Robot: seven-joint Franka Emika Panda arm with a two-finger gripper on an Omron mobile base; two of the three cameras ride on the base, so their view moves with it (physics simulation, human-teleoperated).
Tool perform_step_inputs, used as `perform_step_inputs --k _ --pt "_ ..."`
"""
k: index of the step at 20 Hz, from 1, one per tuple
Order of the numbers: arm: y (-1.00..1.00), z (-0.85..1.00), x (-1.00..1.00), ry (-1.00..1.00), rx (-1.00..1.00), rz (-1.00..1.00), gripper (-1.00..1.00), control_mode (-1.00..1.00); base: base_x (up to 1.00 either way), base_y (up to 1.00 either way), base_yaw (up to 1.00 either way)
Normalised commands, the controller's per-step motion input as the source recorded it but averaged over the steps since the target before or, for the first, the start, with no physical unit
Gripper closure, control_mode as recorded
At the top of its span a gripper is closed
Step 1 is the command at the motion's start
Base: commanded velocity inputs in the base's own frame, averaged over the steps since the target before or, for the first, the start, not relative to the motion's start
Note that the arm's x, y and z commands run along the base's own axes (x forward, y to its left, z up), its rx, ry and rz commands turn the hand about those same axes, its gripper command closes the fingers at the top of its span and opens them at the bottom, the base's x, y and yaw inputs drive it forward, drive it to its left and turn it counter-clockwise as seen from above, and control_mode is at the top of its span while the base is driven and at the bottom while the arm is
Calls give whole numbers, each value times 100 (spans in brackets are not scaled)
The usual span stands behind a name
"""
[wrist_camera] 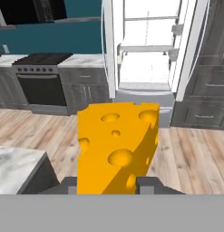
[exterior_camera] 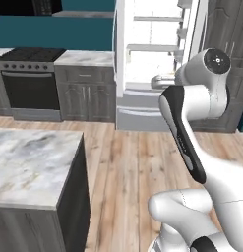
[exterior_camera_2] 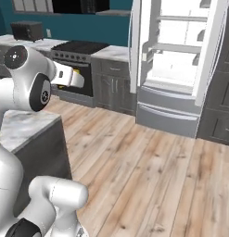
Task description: Take the cheese, fish, and potato from the fridge and place them on the plate on the dining counter to create an appetizer plate.
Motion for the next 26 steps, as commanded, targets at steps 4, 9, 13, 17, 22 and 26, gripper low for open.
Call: perform_step_inputs --k 4,9,13,17,22,26 --pt "0 0 0 0 0 0 100 100 -100 29 12" --pt "0 0 0 0 0 0 100 100 -100 38 9" --pt "0 0 0 0 0 0 100 100 -99 80 2" --pt "0 0 0 0 0 0 100 100 -87 100 0" --pt "0 0 0 0 0 0 100 100 -59 100 0" --pt "0 0 0 0 0 0 100 100 -13 100 0"
